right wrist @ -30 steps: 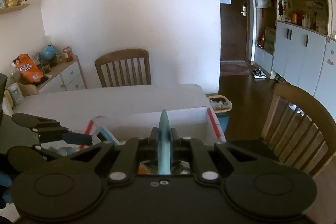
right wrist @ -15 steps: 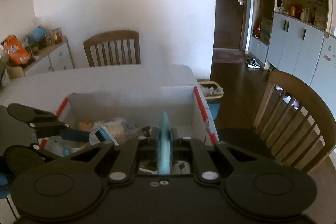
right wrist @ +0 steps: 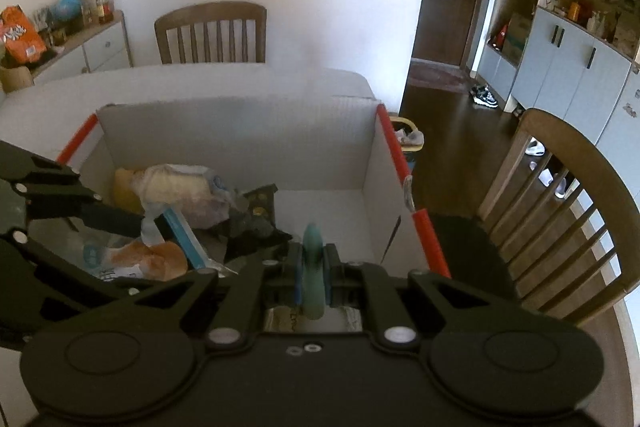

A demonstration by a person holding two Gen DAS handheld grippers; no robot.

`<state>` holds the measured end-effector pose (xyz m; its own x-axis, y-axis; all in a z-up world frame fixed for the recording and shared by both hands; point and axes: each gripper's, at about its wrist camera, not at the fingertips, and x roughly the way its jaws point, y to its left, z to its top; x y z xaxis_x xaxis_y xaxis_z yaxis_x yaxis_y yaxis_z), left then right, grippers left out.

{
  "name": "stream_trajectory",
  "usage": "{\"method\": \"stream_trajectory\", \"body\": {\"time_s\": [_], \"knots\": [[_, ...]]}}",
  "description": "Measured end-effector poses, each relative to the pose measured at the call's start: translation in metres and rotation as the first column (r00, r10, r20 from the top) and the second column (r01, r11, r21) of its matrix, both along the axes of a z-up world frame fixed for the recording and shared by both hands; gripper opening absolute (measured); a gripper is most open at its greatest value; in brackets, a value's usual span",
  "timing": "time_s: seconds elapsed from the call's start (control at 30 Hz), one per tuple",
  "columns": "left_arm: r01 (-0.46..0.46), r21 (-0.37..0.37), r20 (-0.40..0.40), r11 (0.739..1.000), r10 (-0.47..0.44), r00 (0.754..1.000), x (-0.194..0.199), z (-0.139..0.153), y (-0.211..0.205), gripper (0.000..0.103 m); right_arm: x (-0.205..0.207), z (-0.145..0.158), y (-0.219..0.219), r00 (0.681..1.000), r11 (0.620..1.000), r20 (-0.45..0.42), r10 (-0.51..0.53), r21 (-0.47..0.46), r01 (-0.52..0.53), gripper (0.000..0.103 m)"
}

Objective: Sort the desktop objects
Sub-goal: 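Lower the snack packet and teal stick into the shoebox and open both tools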

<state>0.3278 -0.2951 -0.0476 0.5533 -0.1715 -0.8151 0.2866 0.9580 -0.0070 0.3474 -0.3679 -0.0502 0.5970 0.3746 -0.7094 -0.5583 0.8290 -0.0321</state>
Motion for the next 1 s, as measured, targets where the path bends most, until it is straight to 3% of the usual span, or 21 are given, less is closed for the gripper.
{"method": "stream_trajectory", "body": {"time_s": [0.3, 0.57, 0.67, 1.0], "knots": [[-0.006, -0.033, -0.091, 0.999, 0.003, 0.996, 0.011, -0.007, 0.004, 0.061, 0.01, -0.01, 0.003, 0.999, 1.0, -0.035, 0.008, -0.013, -0.008, 0.01], [-0.012, -0.032, -0.08, 0.999, 0.01, 0.997, 0.01, -0.002, 0.004, 0.066, 0.013, -0.011, 0.005, 0.998, 1.0, -0.055, 0.011, -0.029, -0.013, 0.018], [-0.018, -0.047, -0.075, 0.999, 0.014, 0.997, 0.007, 0.002, 0.007, 0.076, 0.015, -0.01, 0.005, 0.998, 1.0, -0.068, 0.016, -0.025, -0.018, 0.02], [-0.077, -0.053, -0.012, 0.996, 0.077, 0.997, -0.005, 0.024, 0.016, 0.079, 0.005, 0.002, 0.007, 0.997, 0.999, -0.057, 0.051, -0.001, -0.051, 0.026]]}}
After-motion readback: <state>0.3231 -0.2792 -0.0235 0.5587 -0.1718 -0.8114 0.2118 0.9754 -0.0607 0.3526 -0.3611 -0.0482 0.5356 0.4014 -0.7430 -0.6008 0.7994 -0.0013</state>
